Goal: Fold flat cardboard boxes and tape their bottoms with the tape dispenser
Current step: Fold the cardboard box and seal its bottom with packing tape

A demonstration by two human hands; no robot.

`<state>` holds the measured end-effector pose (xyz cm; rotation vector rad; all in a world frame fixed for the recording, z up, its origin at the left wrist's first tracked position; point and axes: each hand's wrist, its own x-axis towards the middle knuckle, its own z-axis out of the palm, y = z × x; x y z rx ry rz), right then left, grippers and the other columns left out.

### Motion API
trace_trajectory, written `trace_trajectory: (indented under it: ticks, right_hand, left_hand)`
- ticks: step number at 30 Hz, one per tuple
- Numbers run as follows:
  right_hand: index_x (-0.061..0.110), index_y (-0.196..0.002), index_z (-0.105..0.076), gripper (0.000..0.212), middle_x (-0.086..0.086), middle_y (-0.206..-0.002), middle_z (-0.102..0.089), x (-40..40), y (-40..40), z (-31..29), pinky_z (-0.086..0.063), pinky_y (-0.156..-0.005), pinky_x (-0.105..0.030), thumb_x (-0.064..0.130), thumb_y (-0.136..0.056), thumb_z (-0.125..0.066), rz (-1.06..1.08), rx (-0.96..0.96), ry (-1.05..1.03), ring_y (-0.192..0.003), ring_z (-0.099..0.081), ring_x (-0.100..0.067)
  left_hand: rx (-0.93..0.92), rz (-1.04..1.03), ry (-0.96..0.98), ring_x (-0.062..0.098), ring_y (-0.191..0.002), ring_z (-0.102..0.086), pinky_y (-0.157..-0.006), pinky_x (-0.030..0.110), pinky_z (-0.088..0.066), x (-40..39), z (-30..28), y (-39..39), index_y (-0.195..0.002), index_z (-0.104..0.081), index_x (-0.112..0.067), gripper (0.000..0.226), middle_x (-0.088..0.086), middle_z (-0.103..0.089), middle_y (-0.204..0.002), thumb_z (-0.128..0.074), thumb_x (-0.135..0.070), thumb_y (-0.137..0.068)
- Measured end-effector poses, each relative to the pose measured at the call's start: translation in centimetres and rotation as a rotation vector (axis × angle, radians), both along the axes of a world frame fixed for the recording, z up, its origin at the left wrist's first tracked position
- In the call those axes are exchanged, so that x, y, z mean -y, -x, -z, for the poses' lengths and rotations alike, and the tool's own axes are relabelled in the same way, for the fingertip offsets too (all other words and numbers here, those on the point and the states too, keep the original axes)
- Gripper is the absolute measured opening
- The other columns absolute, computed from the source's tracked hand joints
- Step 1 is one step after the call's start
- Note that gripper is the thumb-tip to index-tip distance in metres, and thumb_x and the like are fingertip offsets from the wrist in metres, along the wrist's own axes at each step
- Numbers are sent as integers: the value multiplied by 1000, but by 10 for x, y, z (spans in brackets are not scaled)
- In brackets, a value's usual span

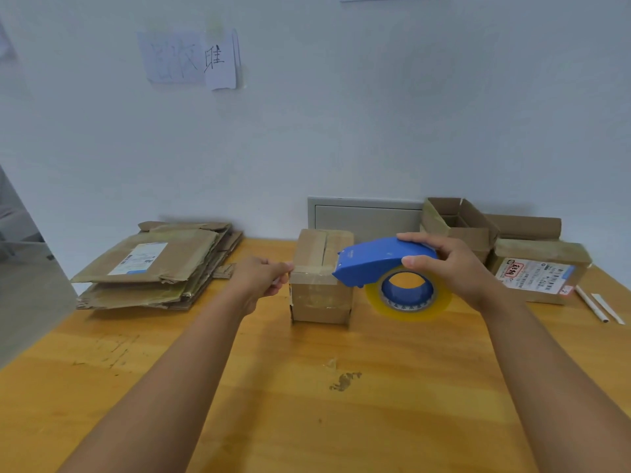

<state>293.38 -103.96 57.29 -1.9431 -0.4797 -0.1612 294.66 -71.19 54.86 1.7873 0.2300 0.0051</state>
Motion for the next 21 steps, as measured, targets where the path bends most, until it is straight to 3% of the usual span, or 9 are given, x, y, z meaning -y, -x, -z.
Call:
trace_trajectory:
  ticks: [5, 8, 11, 14, 16, 18, 21]
  right_hand:
    - [50, -117, -68, 49, 23, -113, -66, 3, -1, 10, -48, -85, -22, 60, -69, -70, -1, -15, -13, -105, -63, -5]
    - [48, -119, -67, 44, 20, -114, -66, 2, -1, 17, -50, -86, -25, 51, -75, -70, 9, -23, -21, -106, -63, -9]
    - [50, -116, -68, 40, 25, -110, -65, 2, 0, 18, -49, -83, -21, 47, -76, -69, 25, -23, -37, -101, -62, -3]
    - [48, -116, -68, 40, 27, -109, -65, 3, 2, 20, -50, -79, -19, 47, -76, -69, 32, -22, -52, -101, -62, -2]
    - [46, -116, -69, 40, 28, -108, -65, 1, 4, 22, -51, -76, -16, 45, -76, -70, 34, -19, -72, -100, -63, -2]
    - [45, -115, -69, 40, 29, -107, -65, -1, 5, 23, -52, -76, -17, 43, -76, -70, 40, -17, -92, -99, -64, -3]
    - [50, -112, -69, 40, 30, -108, -65, -5, 8, 23, -53, -77, -19, 50, -72, -73, 43, -23, -113, -99, -64, -3]
  left_hand:
    - [-19, 15, -34, 13, -57, -57, -54, 25, -52, -4, 5, -3, -86, -61, -9, 24, 4, -64, -65, -73, -29, -89]
    - [31, -39, -352, 13, -67, -66, -58, 29, -56, -6, 3, -4, -92, -55, -14, 38, 1, -70, -77, -71, -48, -86]
    - [45, -110, -711, 19, -92, -66, -72, 34, -52, -9, 4, -2, -113, -51, -18, 56, 1, -67, -101, -62, -65, -85]
    - [398, -179, -825, 17, -107, -59, -79, 30, -45, 3, 14, 9, -124, -58, -17, 39, 1, -65, -119, -55, -45, -96]
    - [677, -46, -889, 17, -112, -56, -89, 29, -43, 19, 24, 20, -123, -62, -17, 34, 0, -64, -123, -58, -35, -94]
    - [784, 85, -1065, 19, -114, -56, -96, 33, -43, 30, 36, 26, -119, -63, -19, 34, -1, -62, -124, -64, -37, -90]
    - [839, 84, -1204, 24, -111, -59, -95, 37, -45, 27, 43, 22, -113, -64, -17, 26, 2, -63, -122, -68, -28, -90]
